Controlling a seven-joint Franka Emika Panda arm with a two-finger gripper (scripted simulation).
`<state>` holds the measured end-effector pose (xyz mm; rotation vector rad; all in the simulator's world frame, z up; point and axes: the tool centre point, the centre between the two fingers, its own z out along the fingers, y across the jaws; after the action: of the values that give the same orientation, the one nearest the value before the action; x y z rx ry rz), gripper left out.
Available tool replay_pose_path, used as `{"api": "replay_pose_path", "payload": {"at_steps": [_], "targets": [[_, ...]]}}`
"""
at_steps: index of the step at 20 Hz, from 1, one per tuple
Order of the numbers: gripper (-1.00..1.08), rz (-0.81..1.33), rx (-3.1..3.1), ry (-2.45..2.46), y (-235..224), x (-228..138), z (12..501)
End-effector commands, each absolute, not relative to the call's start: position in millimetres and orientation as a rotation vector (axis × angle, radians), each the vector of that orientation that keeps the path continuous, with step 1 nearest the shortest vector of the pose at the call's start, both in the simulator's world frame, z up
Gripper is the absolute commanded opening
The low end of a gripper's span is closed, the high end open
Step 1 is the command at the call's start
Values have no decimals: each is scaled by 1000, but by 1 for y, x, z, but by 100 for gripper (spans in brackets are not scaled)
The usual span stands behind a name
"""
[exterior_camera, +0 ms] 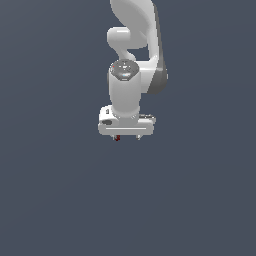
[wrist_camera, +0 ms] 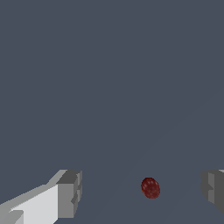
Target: Pick up the object and move it to a goal position.
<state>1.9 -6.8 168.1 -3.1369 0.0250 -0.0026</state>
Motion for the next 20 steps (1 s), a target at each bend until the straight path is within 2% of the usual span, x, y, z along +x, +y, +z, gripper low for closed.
{"api": "replay_pose_path", "payload": {"at_steps": [1,20], "targets": [[100,-3,-3137,25,-7,2,168],[100,-37,-3123,13,-26,6,178]]}}
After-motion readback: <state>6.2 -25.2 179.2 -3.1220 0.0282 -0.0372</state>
